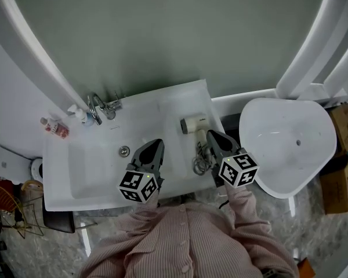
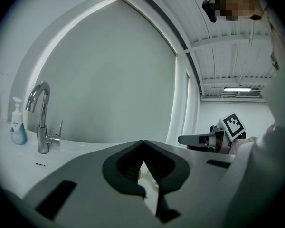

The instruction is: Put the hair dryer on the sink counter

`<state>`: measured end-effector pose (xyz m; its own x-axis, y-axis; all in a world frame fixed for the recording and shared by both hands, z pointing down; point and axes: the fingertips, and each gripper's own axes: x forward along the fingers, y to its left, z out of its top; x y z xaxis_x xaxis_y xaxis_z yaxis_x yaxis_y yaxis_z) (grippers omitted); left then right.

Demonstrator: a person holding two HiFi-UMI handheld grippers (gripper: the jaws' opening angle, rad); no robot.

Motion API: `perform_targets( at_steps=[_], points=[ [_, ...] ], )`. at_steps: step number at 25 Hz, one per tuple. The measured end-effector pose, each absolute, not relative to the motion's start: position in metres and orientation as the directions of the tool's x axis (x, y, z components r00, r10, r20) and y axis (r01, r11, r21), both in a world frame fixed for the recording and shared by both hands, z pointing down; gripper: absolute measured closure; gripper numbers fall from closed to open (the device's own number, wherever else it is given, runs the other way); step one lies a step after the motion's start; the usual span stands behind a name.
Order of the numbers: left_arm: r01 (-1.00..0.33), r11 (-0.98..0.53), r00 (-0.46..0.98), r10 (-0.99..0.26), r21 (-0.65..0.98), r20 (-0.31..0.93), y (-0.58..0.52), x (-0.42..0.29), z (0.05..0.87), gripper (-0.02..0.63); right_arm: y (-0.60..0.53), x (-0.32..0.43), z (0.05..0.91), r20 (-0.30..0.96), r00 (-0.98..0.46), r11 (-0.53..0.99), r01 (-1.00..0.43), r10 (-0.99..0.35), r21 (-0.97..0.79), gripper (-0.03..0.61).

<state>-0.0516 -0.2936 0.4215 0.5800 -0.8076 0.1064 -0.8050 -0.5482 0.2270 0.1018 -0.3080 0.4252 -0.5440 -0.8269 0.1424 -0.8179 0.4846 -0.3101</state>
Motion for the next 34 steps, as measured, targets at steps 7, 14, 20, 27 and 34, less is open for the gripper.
perform_targets(
  at_steps=[7,14,20,27,34],
  points=[
    [-0.828,-0.52,0.544,-0.836,0.209,0.077,-0.291,-0.067,0.407,0.617,-0.301,0.11,0.41,0.097,-0.537,0.488,-0.817,-0.838,-0.306,0.574],
    [-0.84,-0.506,0.526,-0.848,0.194,0.068,-0.29,-0.072,0.404,0.617,-0.298,0.115,0.408,0.086,-0.524,0.478,-0.824,-0.848,-0.304,0.574],
    [-0.842,-0.502,0.522,-0.85,0.199,0.064,-0.29,-0.076,0.404,0.617,-0.298,0.115,0.409,0.079,-0.51,0.466,-0.829,-0.856,-0.308,0.574],
    [-0.84,-0.503,0.524,-0.849,0.203,0.065,-0.291,-0.079,0.405,0.617,-0.299,0.117,0.409,0.076,-0.492,0.448,-0.838,-0.867,-0.311,0.574],
    [-0.837,-0.502,0.529,-0.845,0.218,0.084,-0.29,-0.079,0.41,0.617,-0.297,0.118,0.411,0.088,-0.485,0.439,-0.844,-0.87,-0.306,0.574]
  ],
)
